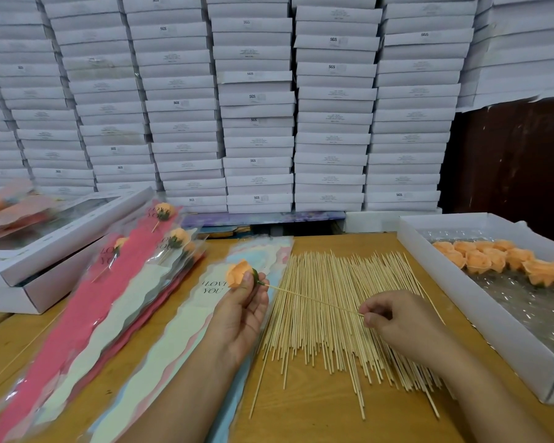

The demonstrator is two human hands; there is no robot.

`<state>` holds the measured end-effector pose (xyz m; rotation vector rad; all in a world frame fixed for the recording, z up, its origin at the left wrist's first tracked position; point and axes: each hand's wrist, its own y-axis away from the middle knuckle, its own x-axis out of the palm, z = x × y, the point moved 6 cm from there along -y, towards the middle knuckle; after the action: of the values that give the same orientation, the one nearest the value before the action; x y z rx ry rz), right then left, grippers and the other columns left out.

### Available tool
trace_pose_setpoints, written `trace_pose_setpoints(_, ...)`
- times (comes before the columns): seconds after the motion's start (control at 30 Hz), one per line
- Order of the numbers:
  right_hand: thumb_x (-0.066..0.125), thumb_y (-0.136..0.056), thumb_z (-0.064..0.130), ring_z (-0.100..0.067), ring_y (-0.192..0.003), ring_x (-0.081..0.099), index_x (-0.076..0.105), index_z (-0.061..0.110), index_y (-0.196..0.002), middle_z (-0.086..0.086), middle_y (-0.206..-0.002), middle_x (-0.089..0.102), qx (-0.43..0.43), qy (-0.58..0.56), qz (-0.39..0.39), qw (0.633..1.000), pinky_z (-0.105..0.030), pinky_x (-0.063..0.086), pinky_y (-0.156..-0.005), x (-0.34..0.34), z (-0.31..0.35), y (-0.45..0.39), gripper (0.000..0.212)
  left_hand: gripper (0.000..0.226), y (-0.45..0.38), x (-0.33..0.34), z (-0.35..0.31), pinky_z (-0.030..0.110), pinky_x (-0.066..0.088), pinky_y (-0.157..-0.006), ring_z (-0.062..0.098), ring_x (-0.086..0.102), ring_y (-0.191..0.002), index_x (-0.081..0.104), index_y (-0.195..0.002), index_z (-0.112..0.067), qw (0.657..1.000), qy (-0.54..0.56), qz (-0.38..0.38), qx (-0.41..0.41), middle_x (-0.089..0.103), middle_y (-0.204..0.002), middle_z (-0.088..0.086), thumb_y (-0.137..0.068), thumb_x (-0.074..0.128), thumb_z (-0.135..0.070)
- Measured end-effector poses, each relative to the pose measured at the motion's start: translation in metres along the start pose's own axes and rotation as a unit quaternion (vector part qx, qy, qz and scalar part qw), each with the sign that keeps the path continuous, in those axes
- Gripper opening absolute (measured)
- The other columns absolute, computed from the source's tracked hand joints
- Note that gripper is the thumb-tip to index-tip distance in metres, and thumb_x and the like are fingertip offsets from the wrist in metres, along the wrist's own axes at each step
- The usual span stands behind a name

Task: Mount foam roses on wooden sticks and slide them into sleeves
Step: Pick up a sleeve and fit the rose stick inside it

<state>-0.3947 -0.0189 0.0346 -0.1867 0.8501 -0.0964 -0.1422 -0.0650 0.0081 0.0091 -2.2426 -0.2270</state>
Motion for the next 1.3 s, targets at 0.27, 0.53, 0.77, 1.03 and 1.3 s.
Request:
trace_pose_setpoints(0.27, 0.072, -0.090, 0.022, -0.003, -0.066, 0.059, 0.067, 0.031, -0.073, 0.011, -0.072, 0.065, -0.020, 0.006, -0.036, 0.999, -0.011, 0.038, -0.054, -0.001, 0.012, 0.006, 0.019, 0.014, 0.000, 0.001, -0.001, 0.021, 0.061, -0.060, 0.014, 0.073, -0.069, 0.067, -0.100, -0.001, 1.000, 0.009, 0.004, 0.013, 0.074, -0.084, 0.012, -0.095, 0.061, -0.013)
trace_pose_setpoints(0.53, 0.052, -0.101, 0.026, 0.003, -0.052, 0.055, 0.064, 0.028, -0.073, 0.006, -0.072, 0.068, -0.047, 0.069, 0.021, 0.996, -0.015, 0.038, -0.048, 0.010, 0.010, 0.006, 0.031, 0.016, 0.000, 0.000, 0.000, 0.022, 0.061, -0.062, 0.014, 0.073, -0.070, 0.066, -0.103, 0.001, 1.000, 0.005, 0.007, 0.016, 0.074, -0.086, 0.013, -0.095, 0.061, -0.012)
trace_pose_setpoints(0.77, 0.071, -0.090, 0.031, -0.004, -0.065, 0.059, 0.064, 0.033, -0.072, 0.009, -0.072, 0.064, -0.039, 0.014, 0.000, 0.999, -0.015, 0.043, -0.057, 0.010, 0.012, 0.006, 0.019, 0.016, 0.002, 0.001, -0.001, 0.022, 0.061, -0.062, 0.014, 0.073, -0.068, 0.065, -0.105, 0.001, 1.000, 0.017, -0.001, 0.017, 0.074, -0.085, 0.013, -0.097, 0.059, -0.012)
trace_pose_setpoints(1.03, 0.056, -0.100, 0.024, 0.002, -0.047, 0.052, 0.065, 0.028, -0.069, 0.009, -0.070, 0.069, -0.057, 0.010, 0.027, 0.998, -0.015, 0.040, -0.046, 0.013, 0.012, 0.007, 0.033, 0.019, 0.003, 0.003, 0.000, 0.023, 0.062, -0.064, 0.015, 0.072, -0.072, 0.065, -0.107, 0.000, 1.000, 0.007, -0.002, 0.008, 0.074, -0.091, 0.013, -0.093, 0.063, -0.013)
trace_pose_setpoints(1.3, 0.062, -0.096, 0.022, -0.027, -0.076, 0.070, 0.072, 0.025, -0.069, 0.010, -0.073, 0.074, -0.027, -0.115, -0.034, 0.992, -0.042, 0.057, -0.078, -0.004, 0.014, 0.004, 0.029, 0.031, 0.008, 0.025, -0.020, 0.033, 0.061, -0.084, 0.027, 0.067, -0.111, 0.058, -0.116, -0.008, 0.993, -0.117, 0.010, 0.005, 0.068, -0.118, 0.016, -0.093, 0.066, -0.028)
